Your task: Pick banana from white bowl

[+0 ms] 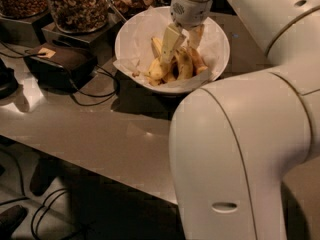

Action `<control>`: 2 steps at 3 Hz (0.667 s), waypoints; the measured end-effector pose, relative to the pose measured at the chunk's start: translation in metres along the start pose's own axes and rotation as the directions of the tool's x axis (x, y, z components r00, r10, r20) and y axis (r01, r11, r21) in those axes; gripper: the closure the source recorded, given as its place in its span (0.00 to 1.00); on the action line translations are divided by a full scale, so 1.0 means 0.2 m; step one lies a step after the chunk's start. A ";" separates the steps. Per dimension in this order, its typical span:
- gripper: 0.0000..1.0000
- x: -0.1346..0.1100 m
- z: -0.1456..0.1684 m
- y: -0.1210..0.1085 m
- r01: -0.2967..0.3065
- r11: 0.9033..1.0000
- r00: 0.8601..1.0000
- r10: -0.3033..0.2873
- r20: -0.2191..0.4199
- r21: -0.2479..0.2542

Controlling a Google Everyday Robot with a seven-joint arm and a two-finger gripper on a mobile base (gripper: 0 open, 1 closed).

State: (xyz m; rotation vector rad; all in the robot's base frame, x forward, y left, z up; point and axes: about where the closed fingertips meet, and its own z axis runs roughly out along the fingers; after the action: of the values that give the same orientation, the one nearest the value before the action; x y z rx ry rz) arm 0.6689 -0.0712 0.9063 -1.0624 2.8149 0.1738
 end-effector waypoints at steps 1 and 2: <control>0.37 0.03 0.01 0.02 0.016 1.000 1.000 -0.016 -0.007 -0.010; 0.40 0.08 0.00 0.06 0.039 0.999 0.999 -0.039 -0.023 -0.001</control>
Offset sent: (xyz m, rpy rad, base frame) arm -0.0678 -0.0139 -0.0020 -0.0724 0.0846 0.0717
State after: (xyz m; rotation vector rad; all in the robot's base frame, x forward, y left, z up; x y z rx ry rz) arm 0.6483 -0.0727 0.9040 -1.1257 2.8122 0.1595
